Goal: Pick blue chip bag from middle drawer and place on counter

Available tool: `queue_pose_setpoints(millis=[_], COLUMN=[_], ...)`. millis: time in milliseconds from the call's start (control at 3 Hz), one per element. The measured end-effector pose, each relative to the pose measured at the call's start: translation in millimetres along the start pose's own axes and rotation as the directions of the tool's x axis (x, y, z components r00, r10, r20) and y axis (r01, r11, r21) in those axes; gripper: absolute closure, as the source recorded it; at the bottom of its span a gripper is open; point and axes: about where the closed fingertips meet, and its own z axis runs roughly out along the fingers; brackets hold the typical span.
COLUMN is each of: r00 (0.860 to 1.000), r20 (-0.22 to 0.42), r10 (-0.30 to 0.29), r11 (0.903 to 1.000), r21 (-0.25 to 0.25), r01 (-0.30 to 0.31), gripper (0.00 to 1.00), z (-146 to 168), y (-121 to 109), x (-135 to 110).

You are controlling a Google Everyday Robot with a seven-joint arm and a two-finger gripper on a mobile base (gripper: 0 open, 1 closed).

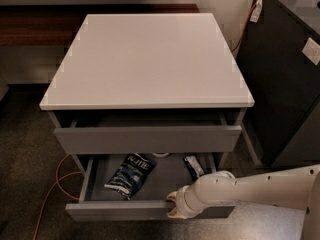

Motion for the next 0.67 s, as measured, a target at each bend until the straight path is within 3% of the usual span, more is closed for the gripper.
queue_pose_setpoints(millis=[333,667], r00=[1.0,1.0], r20=[0.004,0.015], r10=[-0.005,-0.021], r11=[1.0,0.9996], r21=[-0.005,-0.02], r01=[0.005,0.021], gripper=[0.98,0.68], z=[-1,-1], y=[4,15], x=[-3,-7])
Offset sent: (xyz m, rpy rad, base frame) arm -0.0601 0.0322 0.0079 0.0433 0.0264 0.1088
